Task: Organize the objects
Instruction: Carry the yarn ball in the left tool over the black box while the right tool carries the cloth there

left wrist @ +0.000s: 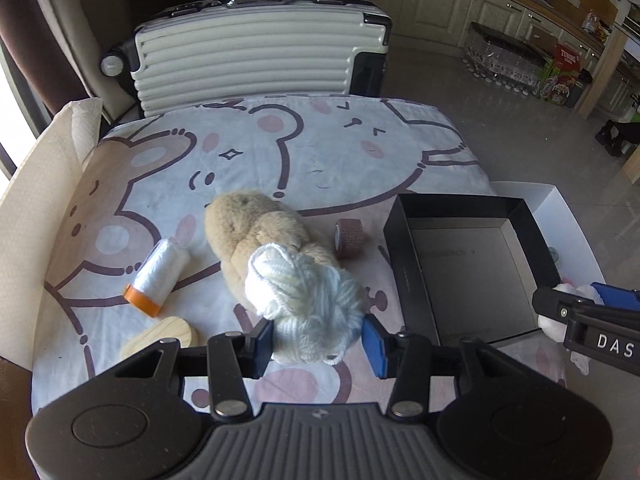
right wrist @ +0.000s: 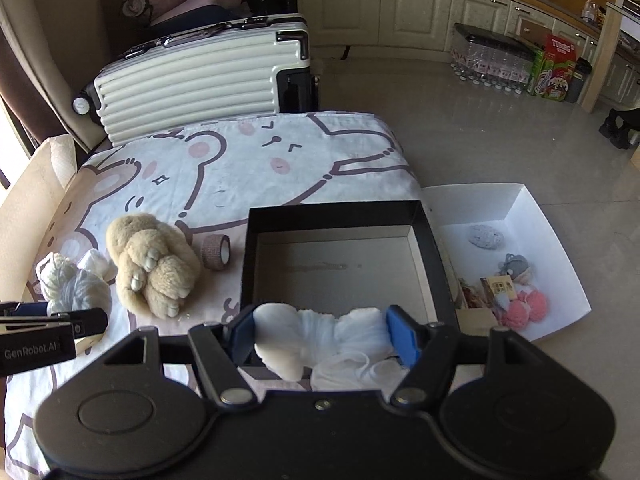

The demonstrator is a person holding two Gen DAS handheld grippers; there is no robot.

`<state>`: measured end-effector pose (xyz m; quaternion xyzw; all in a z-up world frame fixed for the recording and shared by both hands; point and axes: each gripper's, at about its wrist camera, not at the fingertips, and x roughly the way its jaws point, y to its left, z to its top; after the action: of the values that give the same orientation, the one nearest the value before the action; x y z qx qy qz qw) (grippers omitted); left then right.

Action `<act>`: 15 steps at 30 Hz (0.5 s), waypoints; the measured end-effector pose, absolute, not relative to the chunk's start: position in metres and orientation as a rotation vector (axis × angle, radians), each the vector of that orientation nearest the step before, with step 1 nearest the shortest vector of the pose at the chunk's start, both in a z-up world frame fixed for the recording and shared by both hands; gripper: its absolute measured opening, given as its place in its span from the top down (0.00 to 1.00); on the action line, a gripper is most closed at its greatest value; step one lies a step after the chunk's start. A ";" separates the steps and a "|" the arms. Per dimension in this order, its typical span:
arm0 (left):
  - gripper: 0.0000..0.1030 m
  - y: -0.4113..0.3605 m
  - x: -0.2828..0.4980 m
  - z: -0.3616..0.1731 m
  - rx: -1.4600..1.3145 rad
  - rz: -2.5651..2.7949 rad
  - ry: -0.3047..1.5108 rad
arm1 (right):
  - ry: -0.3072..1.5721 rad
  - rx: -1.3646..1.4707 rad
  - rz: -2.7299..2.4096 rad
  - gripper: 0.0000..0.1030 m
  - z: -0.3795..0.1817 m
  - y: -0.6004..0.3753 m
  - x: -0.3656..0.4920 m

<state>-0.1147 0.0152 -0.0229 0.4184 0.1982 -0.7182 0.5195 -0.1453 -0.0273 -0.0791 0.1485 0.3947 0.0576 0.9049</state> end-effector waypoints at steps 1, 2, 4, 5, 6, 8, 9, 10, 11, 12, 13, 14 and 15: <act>0.54 0.014 -0.119 -0.025 1.009 -1.730 0.475 | 0.816 0.310 0.109 0.33 -0.082 -0.031 -0.144; 0.54 0.014 -0.124 -0.027 1.015 -1.740 0.474 | 0.816 0.314 0.098 0.33 -0.084 -0.035 -0.143; 0.54 0.012 -0.134 -0.032 1.027 -1.759 0.471 | 0.816 0.320 0.079 0.33 -0.089 -0.043 -0.142; 0.54 0.012 -0.138 -0.034 1.035 -1.776 0.465 | 0.816 0.324 0.069 0.33 -0.091 -0.047 -0.141; 0.54 0.012 -0.144 -0.036 1.042 -1.785 0.463 | 0.816 0.328 0.060 0.33 -0.093 -0.051 -0.141; 0.54 0.011 -0.152 -0.040 1.052 -1.802 0.462 | 0.816 0.340 0.041 0.33 -0.097 -0.059 -0.140; 0.54 0.011 -0.156 -0.041 1.057 -1.810 0.461 | 0.817 0.346 0.032 0.33 -0.099 -0.063 -0.139; 0.54 0.011 -0.159 -0.043 1.060 -1.818 0.458 | 0.818 0.352 0.023 0.33 -0.102 -0.066 -0.139; 0.54 0.010 -0.163 -0.044 1.065 -1.825 0.456 | 0.817 0.357 0.014 0.33 -0.103 -0.069 -0.138; 0.54 0.010 -0.167 -0.046 1.068 -1.832 0.454 | 0.816 0.360 0.007 0.33 -0.105 -0.072 -0.138; 0.54 0.010 -0.170 -0.047 1.070 -1.838 0.453 | 0.815 0.362 0.000 0.33 -0.107 -0.074 -0.138; 0.54 0.011 -0.172 -0.048 1.074 -1.847 0.452 | 0.813 0.363 -0.006 0.33 -0.107 -0.076 -0.137; 0.54 0.011 -0.175 -0.049 1.078 -1.855 0.448 | 0.811 0.364 -0.013 0.33 -0.108 -0.077 -0.137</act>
<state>-0.1745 0.0107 -0.0490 0.4372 0.1819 -0.7528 0.4572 -0.1374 -0.0773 -0.1082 0.1759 0.3924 -0.0065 0.9028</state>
